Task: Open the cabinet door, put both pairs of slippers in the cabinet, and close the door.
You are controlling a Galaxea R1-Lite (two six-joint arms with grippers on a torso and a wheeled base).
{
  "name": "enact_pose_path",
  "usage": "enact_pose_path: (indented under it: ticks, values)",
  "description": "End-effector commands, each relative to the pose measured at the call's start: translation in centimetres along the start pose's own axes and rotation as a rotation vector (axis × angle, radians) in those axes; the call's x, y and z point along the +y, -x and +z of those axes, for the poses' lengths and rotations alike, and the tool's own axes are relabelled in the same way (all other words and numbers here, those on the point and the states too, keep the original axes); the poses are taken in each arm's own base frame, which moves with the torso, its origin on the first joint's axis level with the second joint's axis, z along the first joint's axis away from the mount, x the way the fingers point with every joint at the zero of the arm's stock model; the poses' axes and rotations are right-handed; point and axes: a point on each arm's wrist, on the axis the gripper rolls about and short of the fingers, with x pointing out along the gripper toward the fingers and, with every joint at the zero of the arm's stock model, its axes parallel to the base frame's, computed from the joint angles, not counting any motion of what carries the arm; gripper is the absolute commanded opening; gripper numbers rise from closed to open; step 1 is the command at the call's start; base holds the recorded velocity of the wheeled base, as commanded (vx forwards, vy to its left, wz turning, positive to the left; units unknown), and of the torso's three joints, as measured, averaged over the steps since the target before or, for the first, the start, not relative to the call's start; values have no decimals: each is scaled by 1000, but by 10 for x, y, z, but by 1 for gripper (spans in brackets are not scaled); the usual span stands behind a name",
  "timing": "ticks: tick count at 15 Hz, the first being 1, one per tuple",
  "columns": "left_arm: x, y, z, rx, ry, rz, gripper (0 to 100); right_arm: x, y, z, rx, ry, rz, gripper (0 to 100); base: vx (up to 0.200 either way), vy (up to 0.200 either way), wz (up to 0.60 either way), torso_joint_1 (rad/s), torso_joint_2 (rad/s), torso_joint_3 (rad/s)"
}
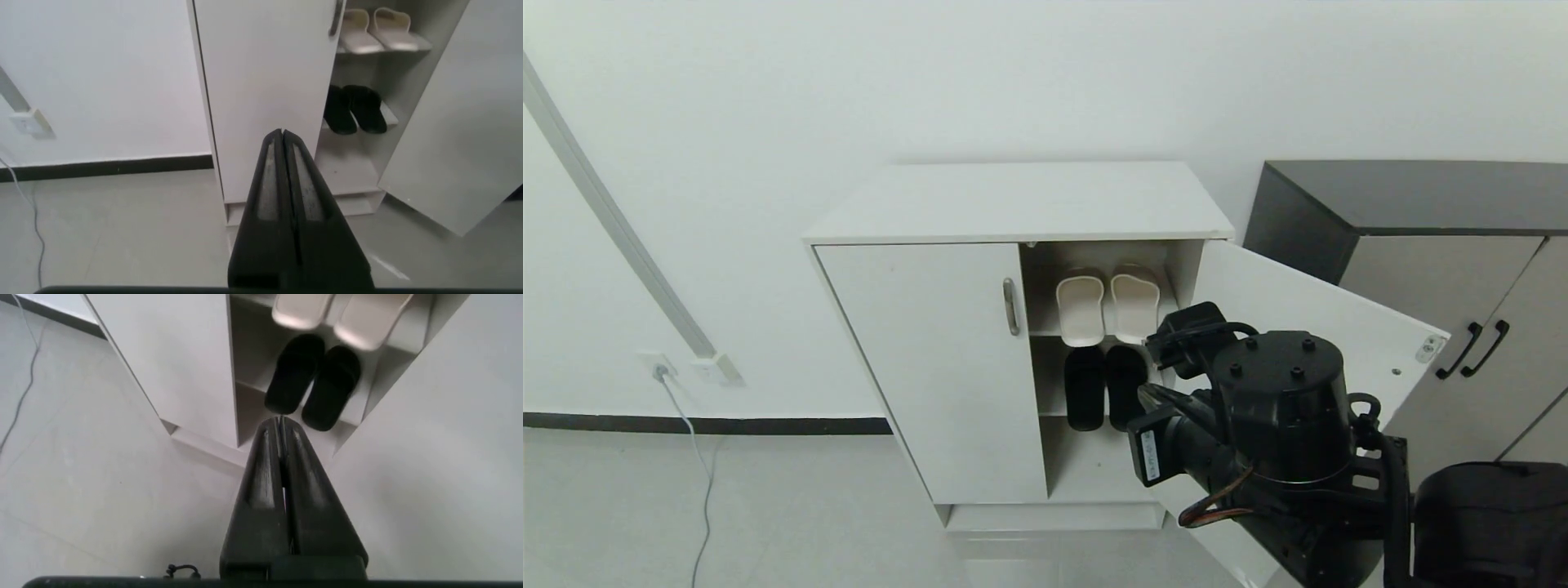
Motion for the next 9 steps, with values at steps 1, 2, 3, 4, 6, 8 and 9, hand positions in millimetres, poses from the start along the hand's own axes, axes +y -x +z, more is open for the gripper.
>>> enact_pose_path:
  ticks: [1,2,3,4,6,8,9]
  values:
    - [0,0,0,1,0,-1,0,-1,2,2,-6,-4,2,0,0,0,0,198,-510,-305]
    - [0,0,0,1,0,-1,0,-1,2,2,-5,-3,1,0,0,0,0,203,-505,-305]
    - [0,0,0,-1,0,-1,0,-1,2,2,-5,-3,3,0,0,0,0,207,-515,-310]
    - [0,0,0,3,0,-1,0,-1,2,2,-5,-3,3,0,0,0,0,222,-525,-315]
    - [0,0,0,1,0,-1,0,-1,2,1,-4,-2,3,0,0,0,0,225,-542,-325]
    - [0,0,0,3,0,-1,0,-1,2,1,-4,-2,3,0,0,0,0,234,-549,-315]
    - [0,0,0,1,0,-1,0,-1,3,1,-4,-4,3,0,0,0,0,242,-564,-310]
